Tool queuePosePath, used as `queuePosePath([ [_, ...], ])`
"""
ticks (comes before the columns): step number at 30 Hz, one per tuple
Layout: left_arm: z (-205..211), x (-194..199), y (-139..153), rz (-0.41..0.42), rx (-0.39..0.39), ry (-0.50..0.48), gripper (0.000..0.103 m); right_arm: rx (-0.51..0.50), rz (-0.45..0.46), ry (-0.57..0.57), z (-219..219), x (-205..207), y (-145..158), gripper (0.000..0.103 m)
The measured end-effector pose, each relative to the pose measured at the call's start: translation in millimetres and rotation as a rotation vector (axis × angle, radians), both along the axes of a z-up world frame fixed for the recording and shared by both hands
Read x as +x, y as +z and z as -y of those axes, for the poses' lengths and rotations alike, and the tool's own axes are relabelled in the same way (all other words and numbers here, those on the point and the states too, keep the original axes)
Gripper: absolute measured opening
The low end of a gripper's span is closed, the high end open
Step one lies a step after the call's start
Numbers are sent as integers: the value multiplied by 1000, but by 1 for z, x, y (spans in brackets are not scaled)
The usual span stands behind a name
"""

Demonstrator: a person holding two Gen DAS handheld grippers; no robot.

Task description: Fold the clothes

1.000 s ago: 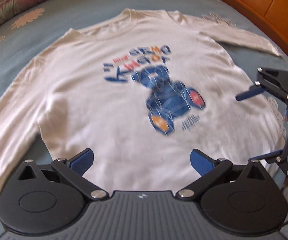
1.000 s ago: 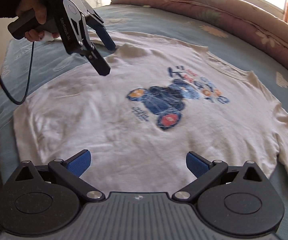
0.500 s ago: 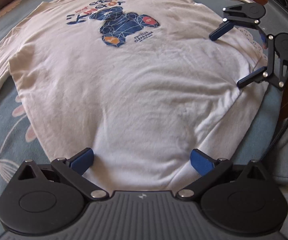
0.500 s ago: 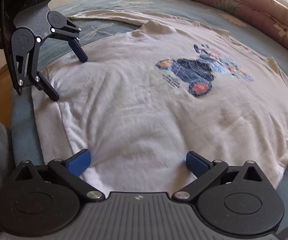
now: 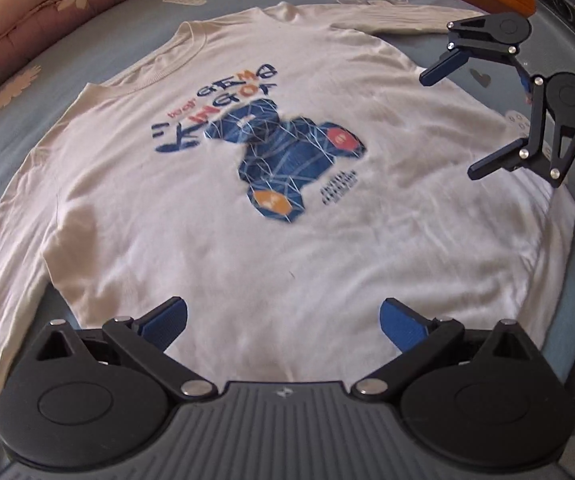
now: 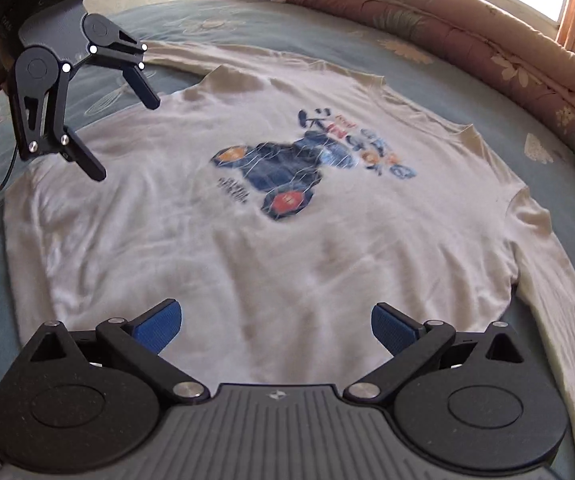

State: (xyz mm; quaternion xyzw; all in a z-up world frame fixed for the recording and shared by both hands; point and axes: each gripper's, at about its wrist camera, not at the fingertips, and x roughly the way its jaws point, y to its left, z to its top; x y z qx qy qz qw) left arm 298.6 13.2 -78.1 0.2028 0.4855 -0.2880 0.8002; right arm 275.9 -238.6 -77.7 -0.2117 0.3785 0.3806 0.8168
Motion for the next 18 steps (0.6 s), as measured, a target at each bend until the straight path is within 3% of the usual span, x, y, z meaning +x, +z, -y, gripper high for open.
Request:
queuePosePath([
  [4, -14, 6, -6, -36, 22, 16, 103, 37, -83, -125, 18, 37, -21, 103],
  [10, -37, 11, -15, -97, 60, 41, 102, -78, -59, -41, 55, 6, -21, 103],
  [14, -17, -11, -6, -80, 57, -77, 101, -119, -83, -9, 50, -8, -9, 103],
  [18, 7, -36, -1, -82, 51, -202, 102, -82, -80, 194, 19, -38, -8, 103],
])
